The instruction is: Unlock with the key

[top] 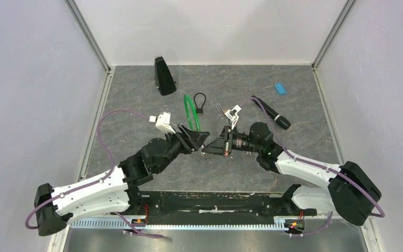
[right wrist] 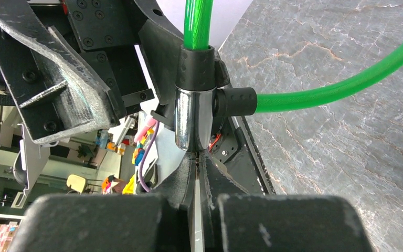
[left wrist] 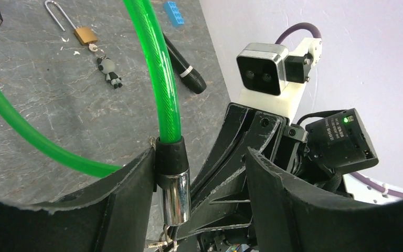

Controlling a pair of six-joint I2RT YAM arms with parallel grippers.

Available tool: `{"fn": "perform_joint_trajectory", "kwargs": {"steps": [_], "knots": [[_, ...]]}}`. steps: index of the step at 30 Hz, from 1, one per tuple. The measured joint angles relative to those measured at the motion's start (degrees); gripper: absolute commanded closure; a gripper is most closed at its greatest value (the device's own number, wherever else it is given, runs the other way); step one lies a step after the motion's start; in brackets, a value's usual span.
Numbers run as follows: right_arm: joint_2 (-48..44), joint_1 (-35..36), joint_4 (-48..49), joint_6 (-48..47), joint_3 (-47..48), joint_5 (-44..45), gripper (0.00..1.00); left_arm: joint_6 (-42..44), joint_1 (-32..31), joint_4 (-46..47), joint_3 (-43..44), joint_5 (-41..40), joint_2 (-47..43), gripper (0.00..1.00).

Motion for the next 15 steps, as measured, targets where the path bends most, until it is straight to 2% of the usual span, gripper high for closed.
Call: {"fn": "perform_joint_trajectory", "kwargs": {"steps": [6, 10, 15], "knots": [[-0.02, 0.0, -4.68, -2.34, 1.92, -0.57, 1.0, 0.44, -0.11, -1.03, 0.02, -0.92, 0.55, 0.36], [-0.24, 0.0, -10.08, -5.51, 3.8, 0.35, 1.0, 0.28, -0.42, -5.18, 1.33, -2.99, 1.38, 0.37], [-0.87, -0.07, -14.32, -8.44, 5.16, 2.4, 1.0, -0.57, -0.74, -10.71, 3.43, -5.18, 2.38, 0.51]]}}
